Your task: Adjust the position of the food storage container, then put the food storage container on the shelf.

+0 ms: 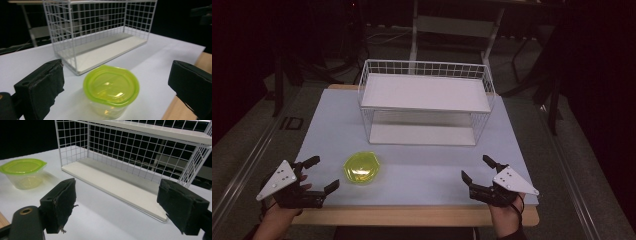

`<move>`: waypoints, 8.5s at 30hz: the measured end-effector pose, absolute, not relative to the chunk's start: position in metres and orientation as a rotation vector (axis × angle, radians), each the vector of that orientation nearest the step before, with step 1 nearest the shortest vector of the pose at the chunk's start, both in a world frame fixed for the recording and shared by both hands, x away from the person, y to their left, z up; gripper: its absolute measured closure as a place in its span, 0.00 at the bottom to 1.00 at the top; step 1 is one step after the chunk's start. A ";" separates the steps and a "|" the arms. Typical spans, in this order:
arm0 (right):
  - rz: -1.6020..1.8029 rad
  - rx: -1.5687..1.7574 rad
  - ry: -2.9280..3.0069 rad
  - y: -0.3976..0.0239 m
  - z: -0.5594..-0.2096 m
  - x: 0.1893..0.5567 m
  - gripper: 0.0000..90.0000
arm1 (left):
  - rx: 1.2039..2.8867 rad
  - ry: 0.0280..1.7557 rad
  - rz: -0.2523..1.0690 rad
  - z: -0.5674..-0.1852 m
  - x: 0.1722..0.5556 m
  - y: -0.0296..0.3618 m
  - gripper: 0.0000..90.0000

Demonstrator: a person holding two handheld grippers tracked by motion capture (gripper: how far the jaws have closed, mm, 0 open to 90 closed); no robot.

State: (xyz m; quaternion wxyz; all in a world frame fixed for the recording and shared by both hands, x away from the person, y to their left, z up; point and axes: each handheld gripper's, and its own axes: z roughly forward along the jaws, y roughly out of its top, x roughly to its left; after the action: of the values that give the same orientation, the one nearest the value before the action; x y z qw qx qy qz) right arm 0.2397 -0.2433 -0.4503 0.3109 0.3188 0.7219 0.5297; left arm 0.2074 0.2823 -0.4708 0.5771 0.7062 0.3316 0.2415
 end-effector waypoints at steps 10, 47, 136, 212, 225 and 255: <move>1.402 0.802 1.905 -0.240 -0.450 0.237 0.16 | 1.586 0.772 0.451 -0.459 0.204 0.282 0.01; 1.438 0.754 1.952 -0.231 -0.451 0.234 0.16 | 2.108 1.081 0.316 -0.511 0.278 0.282 1.00; 1.452 0.769 1.953 -0.238 -0.450 0.234 0.16 | 2.147 0.866 0.046 -0.526 0.331 0.116 1.00; 1.259 0.897 2.305 -0.159 -0.471 0.324 0.28 | 1.903 1.065 0.142 -0.493 0.318 0.126 0.44; 1.213 0.927 2.381 -0.156 -0.493 0.326 0.32 | 1.915 1.080 0.075 -0.506 0.321 0.121 0.59; 1.271 1.099 2.506 -0.160 -0.487 0.300 0.88 | 1.958 1.006 0.137 -0.495 0.284 0.111 0.90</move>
State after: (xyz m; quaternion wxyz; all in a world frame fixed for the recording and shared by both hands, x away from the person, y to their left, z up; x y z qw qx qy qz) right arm 0.3003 -0.1601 -0.4870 0.0622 0.3635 0.8289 0.4205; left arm 0.2839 0.1111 -0.4946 0.4510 0.7924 0.4071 0.0553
